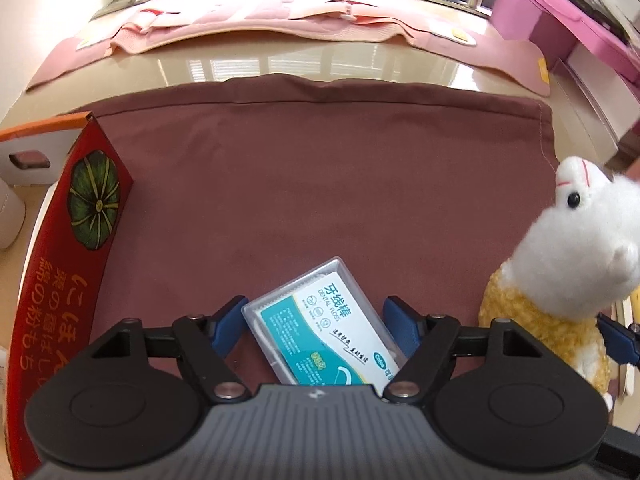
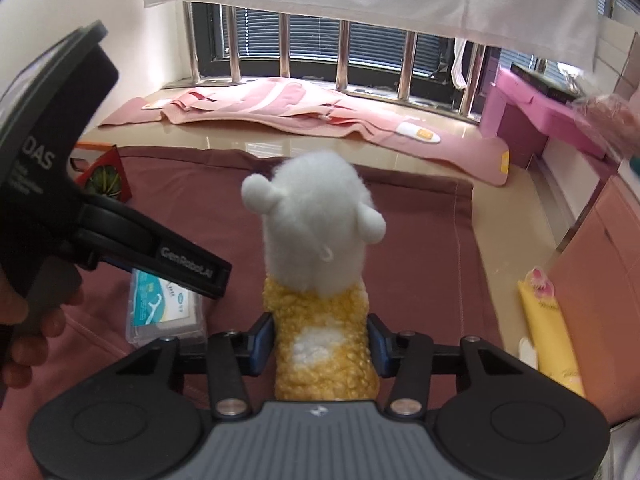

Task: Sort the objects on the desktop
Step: 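Close the left tool on the teal floss box while the right tool closes on the alpaca plush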

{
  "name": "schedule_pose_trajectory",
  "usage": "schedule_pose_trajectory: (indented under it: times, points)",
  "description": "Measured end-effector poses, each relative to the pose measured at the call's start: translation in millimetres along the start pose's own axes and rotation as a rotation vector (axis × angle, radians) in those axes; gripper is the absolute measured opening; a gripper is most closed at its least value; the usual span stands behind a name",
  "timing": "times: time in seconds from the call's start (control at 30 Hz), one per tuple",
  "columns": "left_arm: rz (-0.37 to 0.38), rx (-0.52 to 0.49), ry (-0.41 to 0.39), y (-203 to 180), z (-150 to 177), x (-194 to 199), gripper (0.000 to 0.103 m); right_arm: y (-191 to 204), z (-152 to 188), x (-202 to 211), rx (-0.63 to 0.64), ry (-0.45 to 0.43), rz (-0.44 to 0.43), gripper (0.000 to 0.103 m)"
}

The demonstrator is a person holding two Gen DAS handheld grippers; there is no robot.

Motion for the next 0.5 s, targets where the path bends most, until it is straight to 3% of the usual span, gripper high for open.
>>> schedule_pose_trajectory:
  times: [0.27, 0.5]
  points:
    - [0.033, -0.085, -0.024, 1.3, 7.0, 3.0, 0.075, 0.5, 6.3, 19.3, -0.062, -0.041, 0.025, 0.047]
    - [0.046, -0.133, -0.06, -2.3, 7.0, 10.8, 0.067, -0.1, 13.6, 38.9, -0.113, -0.061, 0.033, 0.047]
Point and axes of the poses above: each gripper's, at about its wrist camera, not at the fingertips, and x roughly against the way its jaws point, y to its left, z to its underside, the point moved 9 cm from there along -x, roughly the way its jaws point, and after that the axes turned 15 degrees about -y, right-handed, at the moved point
